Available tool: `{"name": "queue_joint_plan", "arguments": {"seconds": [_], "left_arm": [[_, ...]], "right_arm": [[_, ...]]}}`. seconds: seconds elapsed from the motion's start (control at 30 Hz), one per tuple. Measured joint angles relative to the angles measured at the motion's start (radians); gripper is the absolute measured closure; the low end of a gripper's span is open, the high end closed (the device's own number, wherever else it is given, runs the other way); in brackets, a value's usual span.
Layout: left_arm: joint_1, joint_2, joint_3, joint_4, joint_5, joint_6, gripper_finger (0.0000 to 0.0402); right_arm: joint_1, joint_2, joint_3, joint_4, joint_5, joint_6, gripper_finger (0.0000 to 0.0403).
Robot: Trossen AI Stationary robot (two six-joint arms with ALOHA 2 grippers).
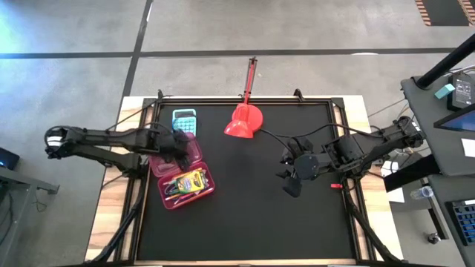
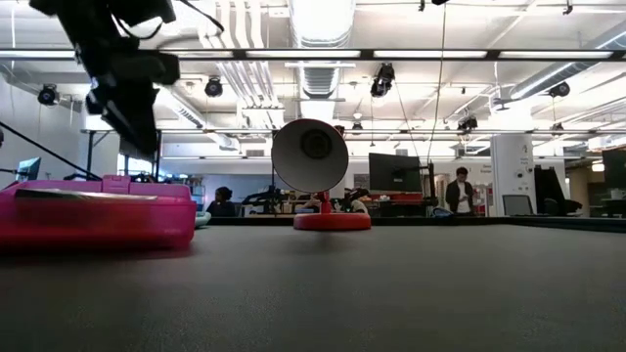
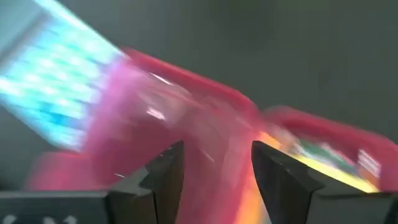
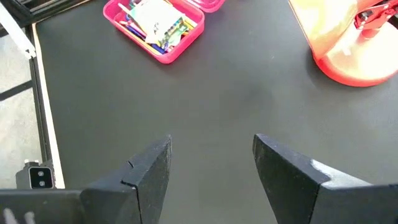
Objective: Pack school essentials
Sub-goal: Close the red supply box
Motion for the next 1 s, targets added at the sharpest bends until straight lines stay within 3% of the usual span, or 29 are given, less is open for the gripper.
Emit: {"name": "queue_joint_plan", "arguments": {"seconds": [0.13, 0.23, 0.7, 1.0], "left_arm": [[0.033, -0.024, 0.043, -0.058, -0.272, -0.005, 0.0233], [0.083, -0.025, 0.057, -0.069, -0.366, -0.005, 0.0233], [0.368, 0.121, 0.036, -0.221, -0.334, -0.019, 0.0233], [0.397, 0.193, 0.033, -0.297, -0.255, 0.051, 0.0233]], "right_arm": [[0.000, 0.000, 0.000, 0.003, 0.000, 0.021, 0.0186], [0.000, 0.000, 0.000, 0.020, 0.000, 0.028, 0.0186], [0.005, 0.000, -0.002, 0.097, 0.000, 0.029, 0.0186], [0.005, 0.000, -0.008, 0.098, 0.000, 0.029, 0.0186]]}}
